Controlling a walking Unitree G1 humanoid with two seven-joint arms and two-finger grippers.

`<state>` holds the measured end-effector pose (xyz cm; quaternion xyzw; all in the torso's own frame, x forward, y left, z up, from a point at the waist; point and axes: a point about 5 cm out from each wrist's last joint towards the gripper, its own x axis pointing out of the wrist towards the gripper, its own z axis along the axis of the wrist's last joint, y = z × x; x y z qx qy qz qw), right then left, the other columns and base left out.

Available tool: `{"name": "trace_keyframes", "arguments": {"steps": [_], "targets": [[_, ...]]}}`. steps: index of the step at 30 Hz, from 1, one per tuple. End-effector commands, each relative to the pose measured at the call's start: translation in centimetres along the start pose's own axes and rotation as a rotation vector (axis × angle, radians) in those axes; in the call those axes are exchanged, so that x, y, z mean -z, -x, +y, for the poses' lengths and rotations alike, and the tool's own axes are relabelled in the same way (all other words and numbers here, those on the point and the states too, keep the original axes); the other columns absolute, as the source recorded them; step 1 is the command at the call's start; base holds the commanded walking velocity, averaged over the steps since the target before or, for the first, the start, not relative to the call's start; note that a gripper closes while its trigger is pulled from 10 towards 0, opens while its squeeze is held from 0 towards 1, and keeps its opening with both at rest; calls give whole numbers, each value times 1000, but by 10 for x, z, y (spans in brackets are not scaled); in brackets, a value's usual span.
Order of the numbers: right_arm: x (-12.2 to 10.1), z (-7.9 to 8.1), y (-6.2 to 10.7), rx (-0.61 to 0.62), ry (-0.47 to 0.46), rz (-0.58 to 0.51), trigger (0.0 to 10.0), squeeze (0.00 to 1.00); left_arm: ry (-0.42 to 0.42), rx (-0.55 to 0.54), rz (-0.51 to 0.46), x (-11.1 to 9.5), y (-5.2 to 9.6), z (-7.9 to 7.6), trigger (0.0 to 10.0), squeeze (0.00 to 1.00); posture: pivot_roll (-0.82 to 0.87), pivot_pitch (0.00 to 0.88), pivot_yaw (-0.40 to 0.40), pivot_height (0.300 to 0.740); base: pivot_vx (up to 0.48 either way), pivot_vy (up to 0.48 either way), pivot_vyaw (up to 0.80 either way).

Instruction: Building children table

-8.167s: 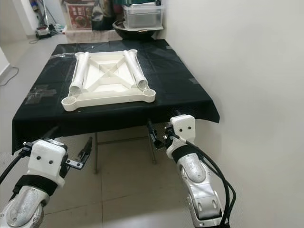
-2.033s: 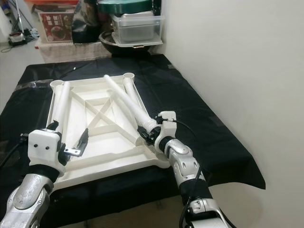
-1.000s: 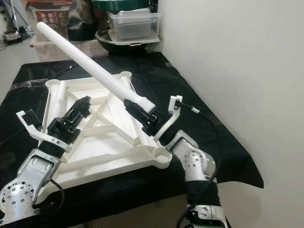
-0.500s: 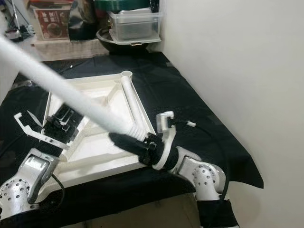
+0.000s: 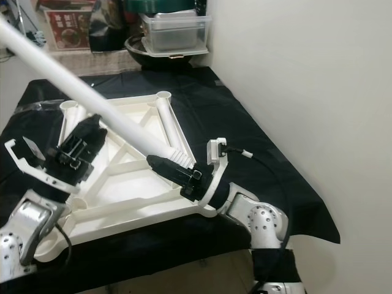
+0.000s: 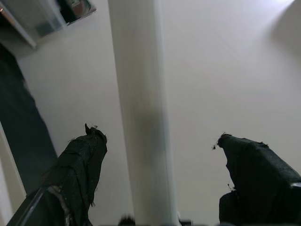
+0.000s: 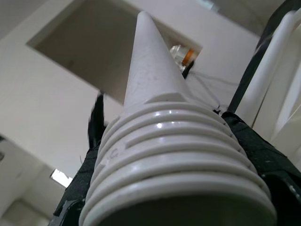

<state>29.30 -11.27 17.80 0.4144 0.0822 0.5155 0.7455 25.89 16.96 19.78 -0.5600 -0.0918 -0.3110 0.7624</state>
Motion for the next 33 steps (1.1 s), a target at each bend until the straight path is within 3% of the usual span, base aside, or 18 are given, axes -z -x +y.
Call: {"name": "trace_keyframes", "arguments": {"steps": [1, 10, 21, 23, 26, 28, 33], "targets": [[-10, 2, -1, -9, 21, -43, 0, 0, -19, -8, 13, 0, 4, -1, 10000, 0, -35, 0, -33, 740, 0, 0, 0], [13, 21, 1, -167, 26, 134, 0, 0, -58, -16, -19, -17, 3, 1, 10000, 0, -32, 0, -38, 740, 0, 0, 0], [21, 18, 6, -166, 27, 184, 0, 0, -106, 47, -33, -31, -10, -9, 10000, 0, -31, 0, -35, 740, 0, 0, 0], [25, 18, 14, -173, 36, 225, 0, 0, -154, 45, -71, -51, -10, -11, 10000, 0, -34, 0, -34, 740, 0, 0, 0], [26, 17, 22, -167, 42, 252, 0, 0, -180, 57, -87, -63, -7, -14, 10000, 0, -32, 0, -32, 740, 0, 0, 0], [26, 17, 27, -169, 51, 272, 0, 0, -198, 64, -75, -67, -2, -16, 0, 0, -33, 0, -30, 740, 0, 0, 0], [25, 14, 30, -161, 70, 291, 0, 0, -218, 57, -42, -61, 6, -16, 0, 0, -33, 0, -28, 740, 0, 0, 0]]}}
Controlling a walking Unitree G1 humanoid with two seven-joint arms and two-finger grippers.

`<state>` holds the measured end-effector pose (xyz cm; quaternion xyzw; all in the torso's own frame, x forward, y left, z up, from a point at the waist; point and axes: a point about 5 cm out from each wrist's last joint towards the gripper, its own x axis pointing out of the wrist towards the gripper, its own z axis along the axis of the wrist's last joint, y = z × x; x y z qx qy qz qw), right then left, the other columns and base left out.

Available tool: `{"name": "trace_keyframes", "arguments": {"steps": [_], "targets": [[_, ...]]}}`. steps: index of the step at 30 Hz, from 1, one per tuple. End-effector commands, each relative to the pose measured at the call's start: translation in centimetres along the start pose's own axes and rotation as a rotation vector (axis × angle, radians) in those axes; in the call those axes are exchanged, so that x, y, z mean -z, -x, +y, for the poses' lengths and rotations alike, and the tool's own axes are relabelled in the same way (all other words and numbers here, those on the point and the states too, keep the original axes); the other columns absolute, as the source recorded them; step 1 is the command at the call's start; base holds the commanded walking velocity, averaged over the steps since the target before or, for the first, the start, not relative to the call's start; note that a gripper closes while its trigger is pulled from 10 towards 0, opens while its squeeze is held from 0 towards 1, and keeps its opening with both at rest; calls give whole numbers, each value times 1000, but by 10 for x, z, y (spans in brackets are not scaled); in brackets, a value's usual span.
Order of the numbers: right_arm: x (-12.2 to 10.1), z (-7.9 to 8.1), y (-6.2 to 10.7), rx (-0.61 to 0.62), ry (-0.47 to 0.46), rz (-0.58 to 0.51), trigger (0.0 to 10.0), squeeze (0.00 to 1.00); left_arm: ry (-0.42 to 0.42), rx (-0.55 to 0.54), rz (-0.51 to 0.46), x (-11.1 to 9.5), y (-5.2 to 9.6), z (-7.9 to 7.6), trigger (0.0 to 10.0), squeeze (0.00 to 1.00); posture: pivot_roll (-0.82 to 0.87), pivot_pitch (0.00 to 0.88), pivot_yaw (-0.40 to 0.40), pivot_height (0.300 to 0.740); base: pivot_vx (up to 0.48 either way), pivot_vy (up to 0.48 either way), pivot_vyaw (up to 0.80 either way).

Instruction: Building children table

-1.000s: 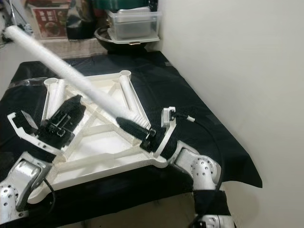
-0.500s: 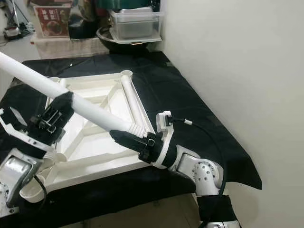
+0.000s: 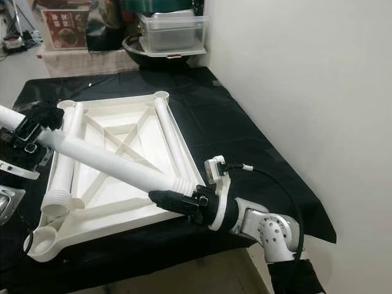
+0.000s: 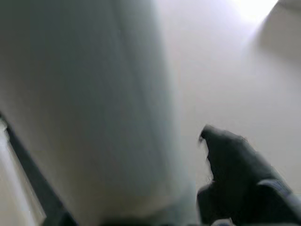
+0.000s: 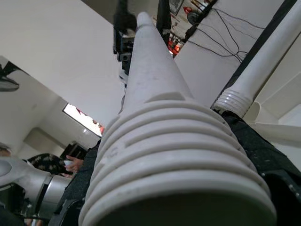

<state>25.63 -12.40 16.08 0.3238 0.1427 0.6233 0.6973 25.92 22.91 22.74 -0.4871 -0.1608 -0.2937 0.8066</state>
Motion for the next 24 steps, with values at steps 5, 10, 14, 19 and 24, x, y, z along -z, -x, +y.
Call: {"name": "trace_keyframes", "arguments": {"steps": [5, 10, 14, 19, 24], "targets": [[-4, -2, -2, -2, 47, 7, 0, 0, 22, 52, 28, 7, 1, -9, 0, 0, -31, 0, -30, 740, 0, 0, 0], [-8, -5, -4, 3, 69, -1, 0, 0, 47, 75, 23, 11, 2, -12, 0, 0, -26, 0, -34, 740, 0, 0, 0], [-10, -18, -5, 125, 93, -1, 10000, 0, 55, 86, 8, 9, 2, -13, 0, 0, -25, 0, -33, 740, 0, 0, 0], [-12, -22, 0, 169, 85, -27, 10000, 1000, 46, 91, -11, 4, 0, -17, 0, 0, -29, 0, -38, 740, 0, 0, 0], [-15, -25, 6, 204, 95, -31, 10000, 1000, 34, 91, -20, 0, 0, -19, 0, 0, -29, 0, -38, 740, 0, 0, 0]]}}
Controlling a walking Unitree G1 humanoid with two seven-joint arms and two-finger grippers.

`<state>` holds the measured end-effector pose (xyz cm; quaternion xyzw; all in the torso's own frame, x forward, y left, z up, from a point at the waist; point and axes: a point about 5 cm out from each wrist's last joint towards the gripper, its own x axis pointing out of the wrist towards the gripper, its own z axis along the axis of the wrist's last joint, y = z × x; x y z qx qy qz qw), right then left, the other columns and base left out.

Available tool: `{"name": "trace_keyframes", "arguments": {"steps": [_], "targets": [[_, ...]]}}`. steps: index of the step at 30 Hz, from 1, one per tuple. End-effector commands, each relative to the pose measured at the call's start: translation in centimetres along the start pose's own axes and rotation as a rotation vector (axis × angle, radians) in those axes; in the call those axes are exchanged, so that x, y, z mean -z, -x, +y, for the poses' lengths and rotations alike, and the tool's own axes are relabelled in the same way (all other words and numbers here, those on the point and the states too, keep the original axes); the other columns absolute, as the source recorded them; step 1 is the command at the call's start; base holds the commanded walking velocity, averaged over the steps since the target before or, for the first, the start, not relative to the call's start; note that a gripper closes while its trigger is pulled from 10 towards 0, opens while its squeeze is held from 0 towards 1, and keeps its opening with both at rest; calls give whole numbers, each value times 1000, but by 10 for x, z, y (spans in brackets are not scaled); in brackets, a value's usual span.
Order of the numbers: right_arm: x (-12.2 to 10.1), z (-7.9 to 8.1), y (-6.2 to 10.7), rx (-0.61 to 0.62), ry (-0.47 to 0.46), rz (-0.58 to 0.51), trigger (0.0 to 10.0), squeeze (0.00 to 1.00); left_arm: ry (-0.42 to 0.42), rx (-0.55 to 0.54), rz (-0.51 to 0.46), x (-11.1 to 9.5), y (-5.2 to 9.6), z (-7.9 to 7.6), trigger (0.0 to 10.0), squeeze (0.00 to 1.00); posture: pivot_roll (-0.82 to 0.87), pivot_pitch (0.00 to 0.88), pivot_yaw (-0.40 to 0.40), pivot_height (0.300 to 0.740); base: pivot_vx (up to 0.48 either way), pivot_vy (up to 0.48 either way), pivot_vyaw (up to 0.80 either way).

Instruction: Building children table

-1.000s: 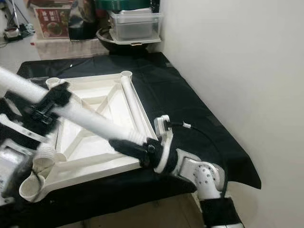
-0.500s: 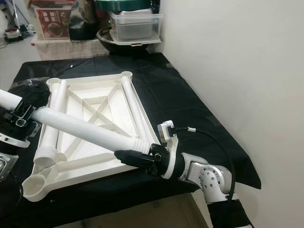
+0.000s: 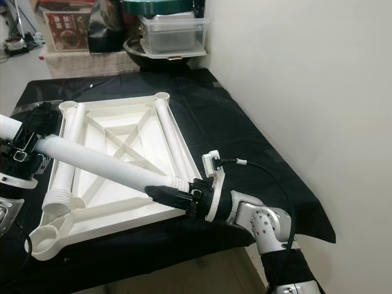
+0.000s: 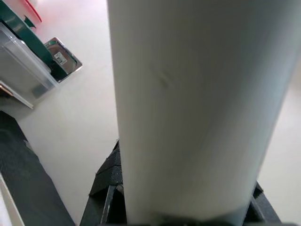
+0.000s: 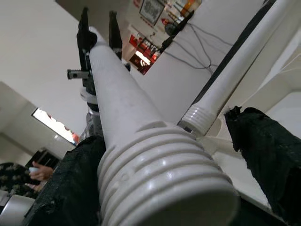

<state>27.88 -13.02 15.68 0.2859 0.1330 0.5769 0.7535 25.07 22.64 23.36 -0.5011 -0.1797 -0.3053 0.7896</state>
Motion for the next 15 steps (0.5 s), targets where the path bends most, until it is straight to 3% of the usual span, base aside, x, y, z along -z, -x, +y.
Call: {"name": "trace_keyframes", "arguments": {"steps": [1, 3, 4, 7, 9, 15], "targets": [[-7, -8, 16, 84, 32, 3, 10000, 1000, -14, 46, 8, -4, -2, -9, 0, 0, -26, 0, -39, 740, 0, 0, 0], [-27, -15, 50, 164, 101, 32, 10000, 973, -29, 47, 5, -11, -1, -11, 0, 0, -43, 0, -29, 740, 0, 0, 0], [-38, -17, 61, 196, 147, 43, 10000, 0, -31, 47, 8, -12, 0, -12, 0, 0, -43, 0, -29, 740, 0, 0, 0], [-54, -16, 67, 210, 206, 42, 10000, 0, -24, 51, 16, -10, 0, -11, 0, 0, -55, 0, -24, 740, 0, 0, 0], [-78, -16, 62, 227, 327, 30, 10000, 0, -6, 61, 26, -5, -3, -9, 0, 0, -59, 0, -17, 740, 0, 0, 0], [-96, -11, 47, 194, 399, 17, 10000, 0, 12, 72, 48, 2, -8, -8, 0, 0, -59, 0, -9, 740, 0, 0, 0]]}}
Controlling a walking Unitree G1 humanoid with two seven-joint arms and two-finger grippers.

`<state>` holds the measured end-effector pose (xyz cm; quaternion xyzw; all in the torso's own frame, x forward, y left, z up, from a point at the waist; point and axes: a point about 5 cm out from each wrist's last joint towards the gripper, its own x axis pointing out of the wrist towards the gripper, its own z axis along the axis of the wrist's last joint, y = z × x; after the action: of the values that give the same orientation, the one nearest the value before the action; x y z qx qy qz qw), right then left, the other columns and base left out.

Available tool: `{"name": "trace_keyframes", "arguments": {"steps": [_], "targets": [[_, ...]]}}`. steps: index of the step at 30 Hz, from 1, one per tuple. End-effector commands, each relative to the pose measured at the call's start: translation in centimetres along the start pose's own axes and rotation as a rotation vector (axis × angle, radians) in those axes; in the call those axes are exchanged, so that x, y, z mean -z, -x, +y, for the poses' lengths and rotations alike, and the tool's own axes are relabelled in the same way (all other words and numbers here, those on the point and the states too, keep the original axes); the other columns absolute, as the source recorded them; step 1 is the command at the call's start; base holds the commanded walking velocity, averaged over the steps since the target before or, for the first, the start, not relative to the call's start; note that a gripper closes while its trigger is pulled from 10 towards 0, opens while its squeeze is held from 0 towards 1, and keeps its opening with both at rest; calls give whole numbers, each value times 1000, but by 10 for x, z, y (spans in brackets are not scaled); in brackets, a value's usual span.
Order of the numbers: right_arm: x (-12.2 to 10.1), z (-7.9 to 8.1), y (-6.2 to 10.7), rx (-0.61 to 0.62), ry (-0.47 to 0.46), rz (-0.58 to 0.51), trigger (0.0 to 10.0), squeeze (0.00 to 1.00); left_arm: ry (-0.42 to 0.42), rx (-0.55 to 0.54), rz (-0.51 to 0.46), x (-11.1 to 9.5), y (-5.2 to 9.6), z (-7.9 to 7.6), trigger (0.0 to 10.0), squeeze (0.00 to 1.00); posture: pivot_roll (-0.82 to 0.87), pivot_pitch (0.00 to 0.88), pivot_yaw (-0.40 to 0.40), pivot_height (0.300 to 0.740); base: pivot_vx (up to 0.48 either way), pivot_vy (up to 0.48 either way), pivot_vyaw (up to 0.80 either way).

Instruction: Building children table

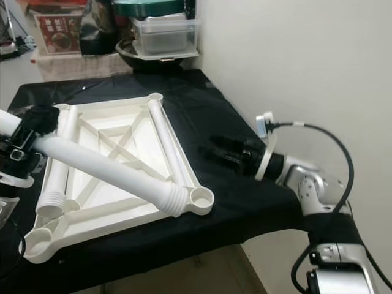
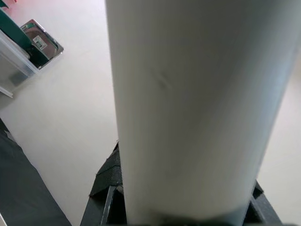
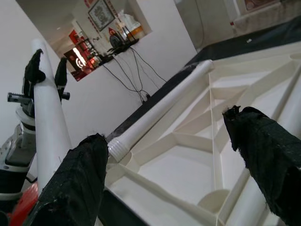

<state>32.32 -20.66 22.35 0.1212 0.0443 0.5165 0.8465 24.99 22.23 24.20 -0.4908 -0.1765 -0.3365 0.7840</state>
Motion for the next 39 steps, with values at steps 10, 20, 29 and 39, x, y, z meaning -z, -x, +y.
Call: {"name": "trace_keyframes", "arguments": {"steps": [10, 20, 29, 39], "targets": [[-17, 57, -78, -362, 110, 193, 10000, 0, 2, 46, 159, 25, -13, -6, 0, 0, -45, 0, -8, 740, 0, 0, 0], [1, 82, -111, -453, 156, 483, 10000, 0, -44, 111, 277, 36, -27, -17, 0, 0, -38, 0, -15, 740, 0, 0, 0], [21, 97, -128, -498, 196, 623, 8431, 0, -49, 147, 356, 45, -38, -15, 0, 0, -51, 0, -4, 740, 0, 0, 0], [32, 107, -127, -539, 204, 679, 0, 0, -37, 164, 372, 51, -42, -15, 0, 0, -56, 0, -4, 740, 0, 0, 0]]}}
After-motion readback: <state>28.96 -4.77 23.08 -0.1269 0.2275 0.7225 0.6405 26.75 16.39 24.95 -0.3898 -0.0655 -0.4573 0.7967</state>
